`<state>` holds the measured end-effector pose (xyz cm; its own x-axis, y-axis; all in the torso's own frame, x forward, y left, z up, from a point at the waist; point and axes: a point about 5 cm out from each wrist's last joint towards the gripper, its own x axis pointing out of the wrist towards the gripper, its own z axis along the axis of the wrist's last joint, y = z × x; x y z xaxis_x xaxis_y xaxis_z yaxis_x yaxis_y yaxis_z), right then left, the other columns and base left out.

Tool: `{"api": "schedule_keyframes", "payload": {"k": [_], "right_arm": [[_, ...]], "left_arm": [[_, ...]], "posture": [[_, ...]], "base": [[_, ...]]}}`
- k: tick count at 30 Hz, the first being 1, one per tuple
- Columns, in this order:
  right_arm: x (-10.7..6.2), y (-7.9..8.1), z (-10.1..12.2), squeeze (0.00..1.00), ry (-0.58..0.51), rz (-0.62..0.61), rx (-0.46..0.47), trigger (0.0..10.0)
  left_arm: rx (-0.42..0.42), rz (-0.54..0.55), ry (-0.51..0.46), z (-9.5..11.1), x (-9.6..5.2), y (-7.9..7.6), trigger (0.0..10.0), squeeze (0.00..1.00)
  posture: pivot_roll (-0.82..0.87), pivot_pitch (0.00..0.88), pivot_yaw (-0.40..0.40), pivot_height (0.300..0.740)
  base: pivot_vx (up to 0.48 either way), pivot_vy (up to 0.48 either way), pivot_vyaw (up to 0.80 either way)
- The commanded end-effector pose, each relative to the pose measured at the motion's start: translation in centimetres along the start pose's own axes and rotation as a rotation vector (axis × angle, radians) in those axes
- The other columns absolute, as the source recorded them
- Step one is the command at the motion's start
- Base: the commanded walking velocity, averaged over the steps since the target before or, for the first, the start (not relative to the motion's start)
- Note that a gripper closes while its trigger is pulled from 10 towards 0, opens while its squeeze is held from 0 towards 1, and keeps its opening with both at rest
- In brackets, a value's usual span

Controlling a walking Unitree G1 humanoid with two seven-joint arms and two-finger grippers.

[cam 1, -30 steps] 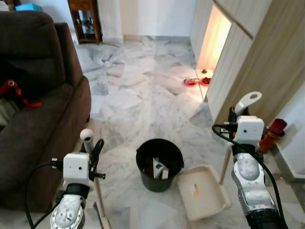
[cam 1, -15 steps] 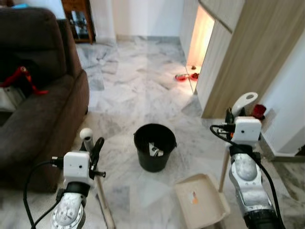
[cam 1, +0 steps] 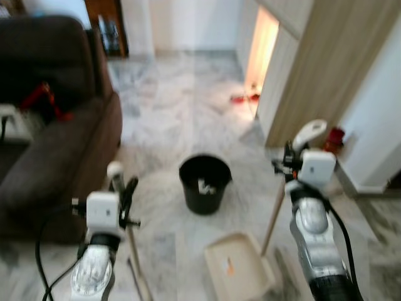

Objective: Sweep floor

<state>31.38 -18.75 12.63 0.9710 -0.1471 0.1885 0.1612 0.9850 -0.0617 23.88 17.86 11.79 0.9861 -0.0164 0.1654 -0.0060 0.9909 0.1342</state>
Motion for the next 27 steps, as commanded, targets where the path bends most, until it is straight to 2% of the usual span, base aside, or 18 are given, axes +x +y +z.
{"api": "schedule_keyframes", "payload": {"k": [1, 12, 16, 21, 27], "right_arm": [[0.35, -0.26, 0.79, 0.00, -0.032, -0.011, 0.001, 10.0], [0.19, -0.20, 0.54, 0.00, -0.017, -0.012, 0.000, 10.0], [0.13, -0.12, 0.39, 0.00, -0.008, -0.013, 0.002, 10.0], [0.28, -0.02, 0.40, 0.00, -0.005, -0.013, -0.003, 10.0], [0.33, -0.16, 0.39, 0.00, -0.002, -0.019, -0.005, 10.0]], "left_arm": [[-0.008, -0.017, -0.045, 0.87, 0.35, -0.25, 10.0, 0.00], [-0.008, -0.035, -0.042, 0.75, 0.39, -0.42, 10.0, 0.00], [0.016, -0.045, -0.033, 0.66, 0.37, -0.55, 10.0, 0.00], [0.025, -0.037, -0.032, 0.67, 0.53, -0.36, 10.0, 0.00], [0.021, -0.027, -0.030, 0.63, 0.48, -0.24, 10.0, 0.00]], "posture": [[0.01, 0.000, -0.012, 0.740], [0.01, 0.000, -0.009, 0.740], [0.02, 0.000, -0.011, 0.740], [0.02, 0.000, -0.011, 0.740], [0.02, 0.003, -0.014, 0.740]], "base": [[0.000, 0.000, -0.80], [0.000, 0.000, -0.80], [0.000, 0.000, -0.80], [0.000, -0.337, -0.80], [0.000, 0.000, -0.80]]}}
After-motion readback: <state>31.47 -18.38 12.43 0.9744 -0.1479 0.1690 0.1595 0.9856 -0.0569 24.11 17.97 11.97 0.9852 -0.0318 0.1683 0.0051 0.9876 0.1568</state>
